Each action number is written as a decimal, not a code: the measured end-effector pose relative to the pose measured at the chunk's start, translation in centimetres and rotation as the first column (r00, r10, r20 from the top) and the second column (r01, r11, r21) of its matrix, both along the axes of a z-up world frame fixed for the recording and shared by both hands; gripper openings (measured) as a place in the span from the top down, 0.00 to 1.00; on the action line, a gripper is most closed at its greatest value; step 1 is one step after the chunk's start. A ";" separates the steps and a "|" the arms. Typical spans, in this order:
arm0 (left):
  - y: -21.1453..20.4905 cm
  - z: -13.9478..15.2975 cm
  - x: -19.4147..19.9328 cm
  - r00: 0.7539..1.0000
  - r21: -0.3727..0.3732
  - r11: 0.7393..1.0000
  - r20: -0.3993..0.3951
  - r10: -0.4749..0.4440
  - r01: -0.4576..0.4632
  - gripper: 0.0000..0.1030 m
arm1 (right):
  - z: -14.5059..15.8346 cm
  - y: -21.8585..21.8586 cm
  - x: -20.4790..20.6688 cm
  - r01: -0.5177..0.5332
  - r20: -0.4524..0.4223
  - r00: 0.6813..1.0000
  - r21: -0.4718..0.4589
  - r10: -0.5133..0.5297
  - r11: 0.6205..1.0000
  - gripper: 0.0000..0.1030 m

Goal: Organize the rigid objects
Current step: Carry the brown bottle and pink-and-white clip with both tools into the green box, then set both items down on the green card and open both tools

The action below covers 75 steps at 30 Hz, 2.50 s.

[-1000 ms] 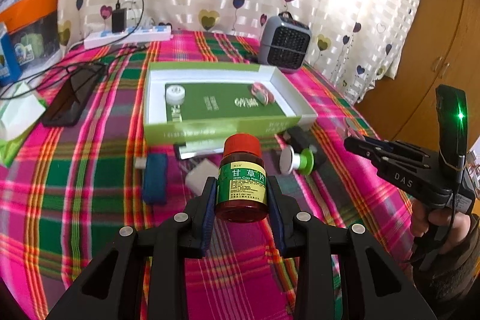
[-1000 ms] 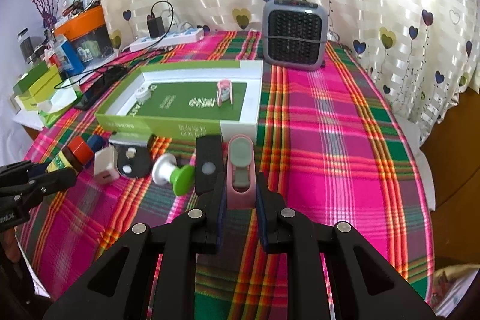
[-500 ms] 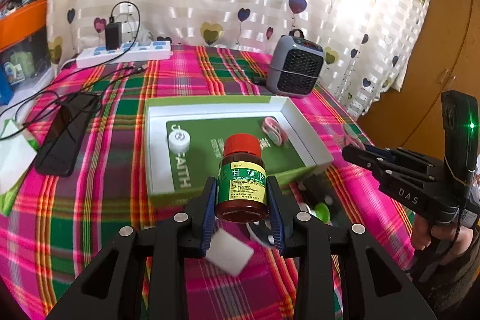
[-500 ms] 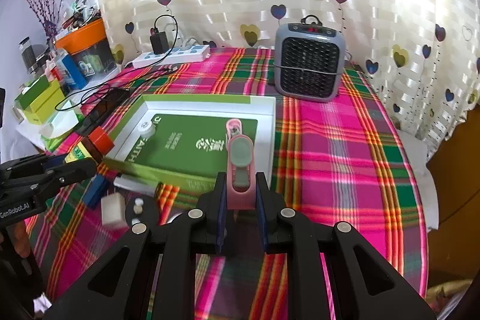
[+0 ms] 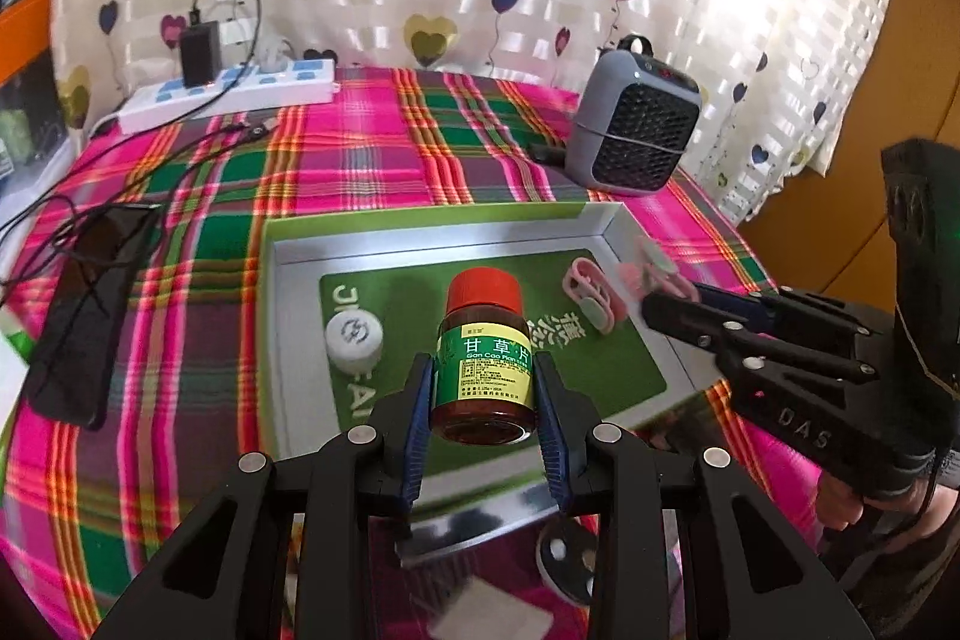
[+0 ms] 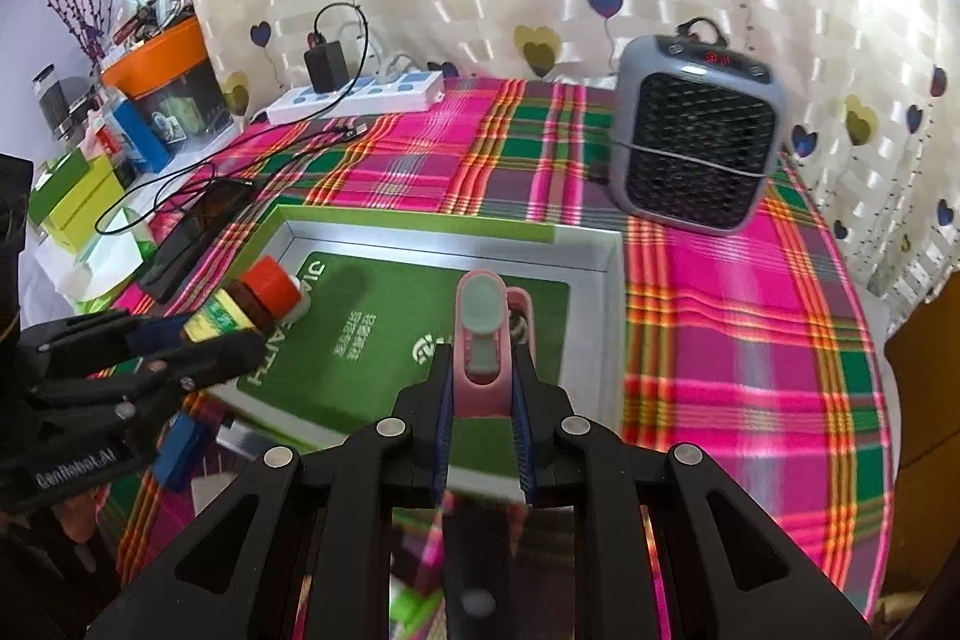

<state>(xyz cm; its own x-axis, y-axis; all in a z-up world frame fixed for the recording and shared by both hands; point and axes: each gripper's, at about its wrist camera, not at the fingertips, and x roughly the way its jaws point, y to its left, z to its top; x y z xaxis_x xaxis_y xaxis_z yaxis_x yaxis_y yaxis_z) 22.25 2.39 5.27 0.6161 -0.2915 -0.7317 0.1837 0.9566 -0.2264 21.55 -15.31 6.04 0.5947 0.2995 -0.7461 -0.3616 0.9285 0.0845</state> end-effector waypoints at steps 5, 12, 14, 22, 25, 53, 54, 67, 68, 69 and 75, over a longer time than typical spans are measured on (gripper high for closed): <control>-0.2 -0.9 1.6 1.000 0.010 1.000 -0.022 -0.006 0.006 0.70 | -1.0 1.4 1.6 -0.027 -0.027 0.999 -0.014 0.027 1.000 0.82; 0.1 -2.2 3.3 0.999 0.020 1.000 -0.050 0.012 -0.011 0.70 | -2.2 2.3 3.5 -0.036 -0.059 0.998 -0.029 0.034 0.999 0.82; 0.1 -2.4 3.6 0.999 0.021 1.000 -0.052 0.009 -0.008 0.70 | -2.6 2.5 3.9 -0.039 -0.068 0.997 -0.033 0.036 0.999 0.82; 0.0 -3.6 4.4 0.997 0.047 0.999 -0.077 0.017 -0.013 0.70 | -3.7 3.1 4.9 -0.047 -0.090 0.995 -0.044 0.043 0.998 0.82; -0.1 -3.8 4.5 0.997 0.051 0.999 -0.081 0.017 -0.013 0.70 | -3.9 3.2 5.2 -0.047 -0.096 0.994 -0.048 0.042 0.998 0.82; 0.0 -3.9 4.5 0.997 0.072 0.997 -0.080 0.023 -0.017 0.67 | -4.1 3.5 5.6 -0.045 -0.096 0.995 -0.034 0.041 0.998 0.71; 0.0 -3.9 4.4 0.997 0.075 0.997 -0.079 0.023 -0.017 0.67 | -4.1 3.5 5.6 -0.044 -0.096 0.995 -0.032 0.040 0.999 0.70; 0.2 -3.0 3.2 0.998 0.066 0.997 -0.059 0.036 -0.032 0.63 | -3.7 3.1 4.7 -0.027 -0.086 0.996 -0.002 0.026 1.000 0.60; 0.3 -3.0 3.1 0.998 0.066 0.997 -0.058 0.037 -0.033 0.63 | -3.6 3.1 4.5 -0.026 -0.082 0.996 -0.001 0.026 1.000 0.60; 0.3 -2.9 2.9 0.998 0.066 0.997 -0.056 0.038 -0.034 0.63 | -3.5 3.0 4.4 -0.025 -0.080 0.996 0.000 0.025 1.000 0.60; 0.5 -2.4 1.4 0.998 0.067 0.997 -0.045 0.048 -0.045 0.63 | -2.8 2.8 3.2 -0.007 -0.060 0.998 0.012 0.008 1.000 0.60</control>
<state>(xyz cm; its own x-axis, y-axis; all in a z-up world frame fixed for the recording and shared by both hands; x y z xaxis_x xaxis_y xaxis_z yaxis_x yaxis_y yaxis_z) 23.70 2.92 2.85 0.5932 -0.2135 -0.7763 0.1291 0.9769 -0.1701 24.72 -12.55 3.22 0.5467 0.3123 -0.7769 -0.3622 0.9247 0.1168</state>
